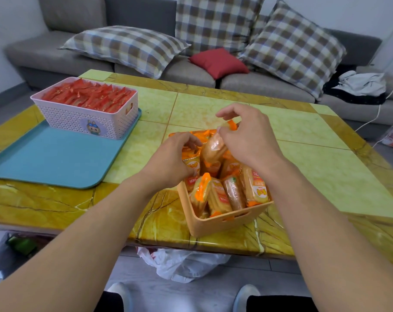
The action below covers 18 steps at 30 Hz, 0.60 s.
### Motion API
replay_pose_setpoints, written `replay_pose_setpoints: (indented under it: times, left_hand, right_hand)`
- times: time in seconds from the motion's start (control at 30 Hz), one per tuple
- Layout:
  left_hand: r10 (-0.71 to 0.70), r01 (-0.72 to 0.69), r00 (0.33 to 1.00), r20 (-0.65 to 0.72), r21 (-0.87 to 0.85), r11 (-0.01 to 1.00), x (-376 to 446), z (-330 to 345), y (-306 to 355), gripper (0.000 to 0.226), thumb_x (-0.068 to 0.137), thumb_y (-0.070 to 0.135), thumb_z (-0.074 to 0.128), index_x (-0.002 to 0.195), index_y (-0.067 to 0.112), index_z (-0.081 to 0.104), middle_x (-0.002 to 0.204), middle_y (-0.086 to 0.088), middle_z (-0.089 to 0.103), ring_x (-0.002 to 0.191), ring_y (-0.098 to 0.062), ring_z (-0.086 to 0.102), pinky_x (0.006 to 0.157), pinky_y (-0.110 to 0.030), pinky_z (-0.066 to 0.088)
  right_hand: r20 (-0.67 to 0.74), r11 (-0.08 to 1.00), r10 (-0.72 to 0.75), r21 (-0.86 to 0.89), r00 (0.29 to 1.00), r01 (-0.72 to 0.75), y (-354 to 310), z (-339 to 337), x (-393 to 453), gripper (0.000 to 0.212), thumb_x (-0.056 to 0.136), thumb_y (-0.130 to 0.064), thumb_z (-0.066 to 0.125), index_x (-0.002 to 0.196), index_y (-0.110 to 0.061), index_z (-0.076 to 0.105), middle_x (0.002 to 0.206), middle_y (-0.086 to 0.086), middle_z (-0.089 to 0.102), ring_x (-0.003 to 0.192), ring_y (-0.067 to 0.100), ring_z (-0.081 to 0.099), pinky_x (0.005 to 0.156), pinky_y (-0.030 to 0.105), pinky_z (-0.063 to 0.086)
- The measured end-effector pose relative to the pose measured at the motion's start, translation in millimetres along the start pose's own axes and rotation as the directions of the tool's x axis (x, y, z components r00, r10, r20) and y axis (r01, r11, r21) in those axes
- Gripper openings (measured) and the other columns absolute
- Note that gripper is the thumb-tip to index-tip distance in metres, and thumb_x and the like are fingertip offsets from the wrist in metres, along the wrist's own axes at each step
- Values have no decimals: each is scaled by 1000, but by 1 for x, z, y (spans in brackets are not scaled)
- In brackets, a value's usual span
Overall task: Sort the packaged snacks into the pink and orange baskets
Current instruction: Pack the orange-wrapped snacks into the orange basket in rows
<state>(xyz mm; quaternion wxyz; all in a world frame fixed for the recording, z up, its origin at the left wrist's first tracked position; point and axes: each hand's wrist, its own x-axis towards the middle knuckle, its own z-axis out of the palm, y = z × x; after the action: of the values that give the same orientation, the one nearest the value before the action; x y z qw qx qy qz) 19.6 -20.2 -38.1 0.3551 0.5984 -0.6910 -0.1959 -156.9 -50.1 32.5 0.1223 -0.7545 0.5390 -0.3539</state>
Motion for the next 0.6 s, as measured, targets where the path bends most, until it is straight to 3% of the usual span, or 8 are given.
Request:
replay_pose_setpoints:
  times: [0.07, 0.17, 0.23, 0.33, 0.47, 0.53, 0.6]
  left_hand:
    - [5, -4, 1000, -6, 33, 999, 0, 2, -1, 64, 66, 15, 89, 116, 37, 56, 120, 9, 49, 113, -13, 51, 94, -29, 46]
    - [33, -33, 999, -18, 0, 999, 0, 2, -2, 68, 69, 20, 88, 127, 35, 56, 128, 8, 49, 124, -15, 46, 103, -36, 45]
    - [54, -53, 999, 4, -70, 996, -3, 0, 2, 71, 67, 26, 92, 129, 36, 56, 124, 15, 50, 124, -10, 44, 104, -31, 43]
    - [109, -108, 994, 10, -79, 991, -4, 2, 8, 59, 68, 44, 89, 121, 36, 64, 124, 19, 56, 124, -3, 43, 100, -19, 35]
    - [138, -144, 987, -79, -72, 987, -3, 3, 8, 26, 89, 38, 73, 111, 23, 72, 118, 13, 66, 130, -10, 45, 106, -25, 31]
    - [84, -90, 995, -60, -108, 990, -3, 2, 4, 26, 96, 39, 64, 113, 21, 72, 120, 12, 64, 134, -10, 41, 110, -31, 31]
    - [48, -51, 998, -30, -125, 991, -2, 3, 0, 31, 97, 42, 59, 116, 21, 72, 121, 14, 61, 138, -9, 36, 113, -33, 29]
  right_hand:
    - [-21, 1000, 18, 9, 1000, -18, 3, -4, 3, 20, 90, -20, 68, 104, -33, 70, 104, -15, 67, 95, 7, 60, 76, 22, 43]
    - [10, 998, 67, 17, 998, -67, 9, -7, 5, 11, 89, -24, 67, 95, -31, 72, 91, -14, 69, 75, -1, 61, 56, 14, 38]
    - [19, 995, 92, 28, 996, -93, 12, -4, 4, 1, 86, -28, 72, 85, -28, 73, 79, -13, 68, 68, 1, 59, 54, 18, 37]
    - [3, 992, 105, 75, 994, -105, 13, -1, 2, 28, 83, -48, 76, 73, -22, 70, 68, -8, 67, 61, 5, 61, 54, 24, 42]
    - [115, 966, 176, 172, 978, -194, 6, -13, 3, 66, 94, -71, 42, 91, -10, 69, 63, 2, 71, 48, 16, 69, 51, 29, 54]
    - [154, 949, 180, 234, 972, -213, 5, -17, 3, 67, 98, -70, 33, 103, -14, 69, 79, 1, 74, 54, 19, 72, 55, 36, 58]
    - [170, 953, 145, 240, 975, -183, 6, -18, 2, 59, 101, -63, 35, 106, -15, 70, 91, -1, 73, 58, 17, 73, 51, 36, 57]
